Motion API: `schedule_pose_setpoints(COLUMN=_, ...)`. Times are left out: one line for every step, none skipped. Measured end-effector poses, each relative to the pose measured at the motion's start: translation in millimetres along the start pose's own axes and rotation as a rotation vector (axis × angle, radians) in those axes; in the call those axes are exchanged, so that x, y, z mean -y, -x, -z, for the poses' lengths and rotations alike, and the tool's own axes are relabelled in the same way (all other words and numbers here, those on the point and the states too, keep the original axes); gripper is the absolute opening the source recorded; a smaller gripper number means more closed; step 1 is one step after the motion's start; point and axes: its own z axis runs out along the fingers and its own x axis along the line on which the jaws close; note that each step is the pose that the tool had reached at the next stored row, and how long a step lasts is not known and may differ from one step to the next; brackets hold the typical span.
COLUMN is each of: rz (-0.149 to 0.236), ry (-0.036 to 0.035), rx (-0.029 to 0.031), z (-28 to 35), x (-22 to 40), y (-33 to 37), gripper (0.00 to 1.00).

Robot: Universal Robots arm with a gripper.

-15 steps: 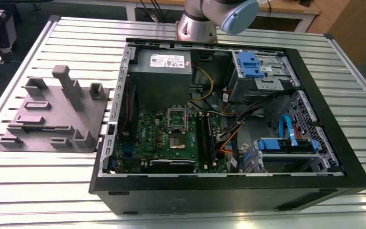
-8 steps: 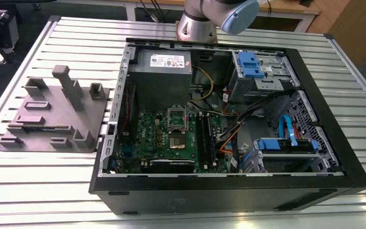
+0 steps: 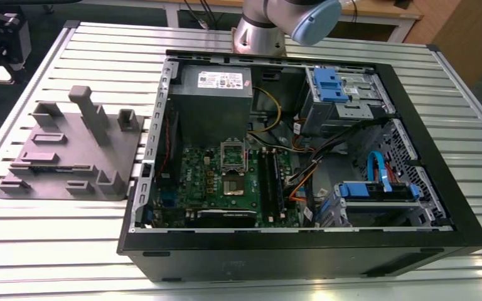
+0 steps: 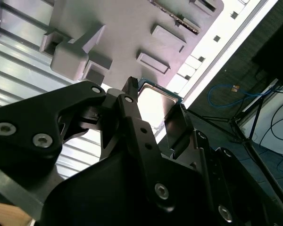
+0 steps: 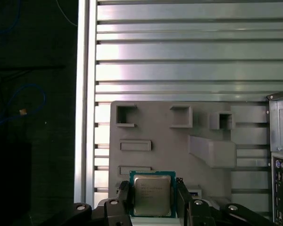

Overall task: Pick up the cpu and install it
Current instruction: 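Pick up the cpu and move it towards the insertion slot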

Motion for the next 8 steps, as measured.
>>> schedule_pose_setpoints(rz=0.0, ry=0.0, rx=0.0, z=0.0, x=0.0, y=0.9, gripper=0.47)
schedule_pose_setpoints(rz=0.0, ry=-0.0001, rx=-0.0001, z=0.1, x=-0.1, y=1.7, gripper=0.47)
schedule_pose_setpoints(rz=0.0, ry=-0.0002, rx=-0.0001, z=0.1, x=0.0, y=2.4, gripper=0.47)
schedule_pose_setpoints(rz=0.0, ry=-0.0003, rx=-0.0001, z=0.2, x=-0.1, y=3.2, gripper=0.47)
schedule_pose_setpoints(rz=0.0, ry=-0.0002, rx=0.0, z=0.1, x=-0.1, y=4.0, gripper=0.47)
schedule_pose_setpoints(rz=0.0, ry=-0.0004, rx=-0.0001, z=0.2, x=-0.1, y=4.9, gripper=0.47)
schedule_pose_setpoints(rz=0.0, ry=-0.0004, rx=-0.0001, z=0.2, x=-0.1, y=5.8, gripper=0.47)
schedule_pose_setpoints(rz=0.0, ry=-0.0004, rx=-0.0001, z=0.2, x=-0.1, y=6.6, gripper=0.47)
